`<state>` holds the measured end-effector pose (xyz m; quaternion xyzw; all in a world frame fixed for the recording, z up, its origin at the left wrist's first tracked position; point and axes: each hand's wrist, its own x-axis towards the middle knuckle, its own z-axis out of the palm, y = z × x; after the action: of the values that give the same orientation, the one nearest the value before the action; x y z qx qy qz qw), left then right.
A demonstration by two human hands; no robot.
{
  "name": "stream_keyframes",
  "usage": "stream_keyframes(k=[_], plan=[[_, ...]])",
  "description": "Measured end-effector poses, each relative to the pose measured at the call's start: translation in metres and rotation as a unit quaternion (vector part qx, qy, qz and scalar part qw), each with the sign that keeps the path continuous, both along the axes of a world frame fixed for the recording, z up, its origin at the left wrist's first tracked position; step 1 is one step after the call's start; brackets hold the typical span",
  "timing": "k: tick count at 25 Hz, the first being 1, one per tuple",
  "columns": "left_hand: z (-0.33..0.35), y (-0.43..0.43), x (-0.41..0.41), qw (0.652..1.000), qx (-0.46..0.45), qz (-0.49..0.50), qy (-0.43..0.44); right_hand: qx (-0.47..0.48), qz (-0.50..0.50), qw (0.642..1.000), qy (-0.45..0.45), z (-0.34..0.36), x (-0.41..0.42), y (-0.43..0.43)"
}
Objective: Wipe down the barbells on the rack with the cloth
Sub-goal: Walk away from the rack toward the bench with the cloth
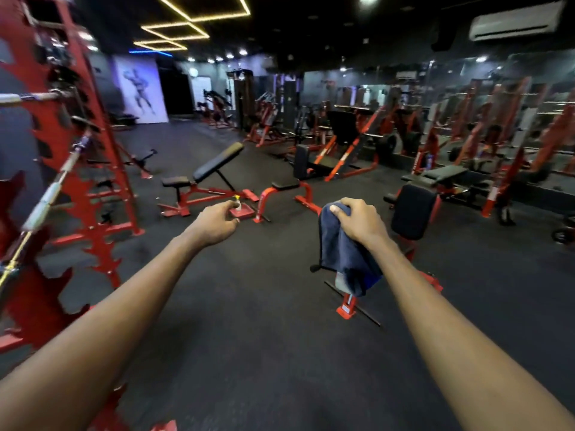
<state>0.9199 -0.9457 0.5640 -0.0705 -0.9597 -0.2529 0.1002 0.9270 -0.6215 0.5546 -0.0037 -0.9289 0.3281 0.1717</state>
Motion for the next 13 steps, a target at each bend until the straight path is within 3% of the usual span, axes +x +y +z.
stream_keyframes(k=[13], plan=[[0.025, -0.036, -0.210, 0.997, 0.006, 0.064, 0.032, -0.007, 0.098, 0.994, 0.039, 0.038, -0.259, -0.059]])
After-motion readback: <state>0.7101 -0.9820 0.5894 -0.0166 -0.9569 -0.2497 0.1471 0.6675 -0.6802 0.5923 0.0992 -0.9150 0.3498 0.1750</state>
